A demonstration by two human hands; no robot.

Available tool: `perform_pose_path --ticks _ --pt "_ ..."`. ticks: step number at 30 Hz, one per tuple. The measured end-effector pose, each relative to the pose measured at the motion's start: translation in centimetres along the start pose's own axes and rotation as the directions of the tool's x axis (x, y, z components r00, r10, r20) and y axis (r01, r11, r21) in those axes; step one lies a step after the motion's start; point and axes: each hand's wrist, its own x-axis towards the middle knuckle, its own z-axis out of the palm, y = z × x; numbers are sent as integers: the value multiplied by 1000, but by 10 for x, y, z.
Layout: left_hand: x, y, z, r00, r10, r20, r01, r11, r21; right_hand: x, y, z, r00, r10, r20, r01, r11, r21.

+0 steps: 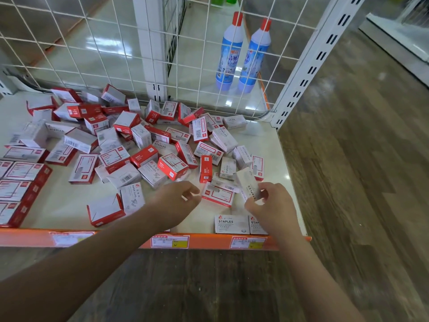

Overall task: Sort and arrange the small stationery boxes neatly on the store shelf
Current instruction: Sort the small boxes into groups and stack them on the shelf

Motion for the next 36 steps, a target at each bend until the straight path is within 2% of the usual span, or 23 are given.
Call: perform_pose_path --ticks 4,8,15,20,24,29,36 --pt "-2 0 -5 999 2 -44 -7 994 -105 -15 -21 7 990 -112 89 116 992 -46" --pt "-5 1 -12 997 1 -72 -10 992 -124 -26 -38 14 970 -158 187 176 981 -84" --pt "-9 -9 -20 995 -90 -47 79 976 -201 -34 -49 25 946 -252 205 284 948 -146" --pt "-12 -11 -22 997 -72 -28 68 987 -146 -29 -48 24 945 -205 255 230 970 -74" --pt "-14 -11 -20 999 -25 23 27 997 -70 -21 -55 19 941 -242 239 243 970 26" --pt "-14 -10 -20 999 -6 45 9 997 -74 -15 -64 23 917 -292 274 277 957 91" --pt "-17 -13 -24 999 -6 54 13 992 -129 -17 -62 26 933 -258 250 204 954 221"
